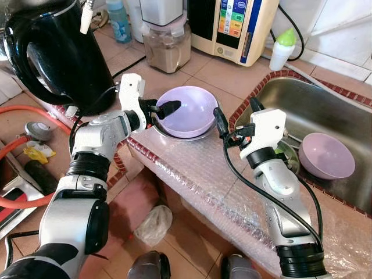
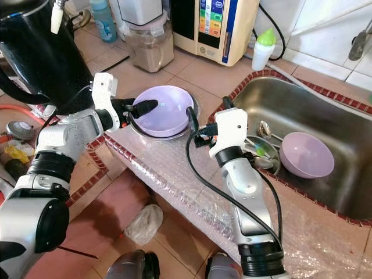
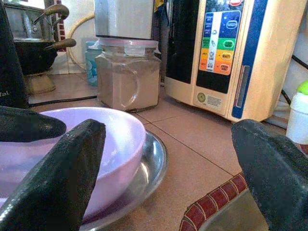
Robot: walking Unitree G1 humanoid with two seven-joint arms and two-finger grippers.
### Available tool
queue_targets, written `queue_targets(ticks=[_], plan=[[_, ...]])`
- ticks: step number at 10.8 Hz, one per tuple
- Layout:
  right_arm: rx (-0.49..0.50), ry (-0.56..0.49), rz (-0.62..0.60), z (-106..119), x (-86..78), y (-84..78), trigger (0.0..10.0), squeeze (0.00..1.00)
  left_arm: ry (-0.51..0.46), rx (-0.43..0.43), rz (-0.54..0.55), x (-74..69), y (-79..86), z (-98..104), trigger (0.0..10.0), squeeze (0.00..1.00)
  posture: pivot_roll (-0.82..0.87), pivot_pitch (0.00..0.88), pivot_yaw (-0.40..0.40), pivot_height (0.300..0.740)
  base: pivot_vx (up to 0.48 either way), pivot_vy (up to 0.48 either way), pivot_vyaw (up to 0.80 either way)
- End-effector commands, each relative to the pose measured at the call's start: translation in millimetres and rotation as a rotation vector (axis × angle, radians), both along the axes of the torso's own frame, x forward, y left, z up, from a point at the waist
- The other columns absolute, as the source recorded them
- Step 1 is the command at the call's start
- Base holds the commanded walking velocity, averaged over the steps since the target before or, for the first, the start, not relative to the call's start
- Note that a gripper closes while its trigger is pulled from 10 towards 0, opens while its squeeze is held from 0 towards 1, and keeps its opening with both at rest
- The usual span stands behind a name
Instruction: Kitchen organization
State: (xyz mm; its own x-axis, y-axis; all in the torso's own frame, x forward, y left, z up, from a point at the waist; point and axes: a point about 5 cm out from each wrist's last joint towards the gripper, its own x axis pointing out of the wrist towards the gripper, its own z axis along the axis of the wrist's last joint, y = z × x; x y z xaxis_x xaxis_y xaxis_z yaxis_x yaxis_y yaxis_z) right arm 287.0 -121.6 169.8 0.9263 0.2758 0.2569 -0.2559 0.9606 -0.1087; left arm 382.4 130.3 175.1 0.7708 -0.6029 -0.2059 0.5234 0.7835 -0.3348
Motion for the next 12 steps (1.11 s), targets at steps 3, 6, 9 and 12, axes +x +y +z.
queue_targets(ticks=[3,6,9,12], plan=[[-0.008,-0.004,0.013,-1.6,-0.1,4.6,10.0,0.00,0.053,0.006,0.016,-3.0,7.7,-5.7,0.0,0.00,-0.07,0.064,0.097,0.740,0.000,0.000,0.00],[-0.009,-0.007,0.019,-1.2,1.5,5.2,10.0,0.00,-0.013,0.044,0.057,-0.7,9.9,-8.7,0.0,0.00,-0.07,0.059,0.099,0.740,0.000,0.000,0.00],[-0.010,0.000,0.029,-3.4,0.5,5.8,10.0,0.00,-0.018,0.042,0.076,-0.3,10.1,-11.8,0.0,0.00,-0.07,0.053,0.099,0.740,0.000,0.000,0.00],[-0.012,0.103,0.108,-18.5,-9.3,3.1,10.0,0.00,-0.201,0.075,0.156,3.3,9.3,-1.8,0.0,0.00,-0.07,0.056,0.094,0.740,0.000,0.000,0.00]])
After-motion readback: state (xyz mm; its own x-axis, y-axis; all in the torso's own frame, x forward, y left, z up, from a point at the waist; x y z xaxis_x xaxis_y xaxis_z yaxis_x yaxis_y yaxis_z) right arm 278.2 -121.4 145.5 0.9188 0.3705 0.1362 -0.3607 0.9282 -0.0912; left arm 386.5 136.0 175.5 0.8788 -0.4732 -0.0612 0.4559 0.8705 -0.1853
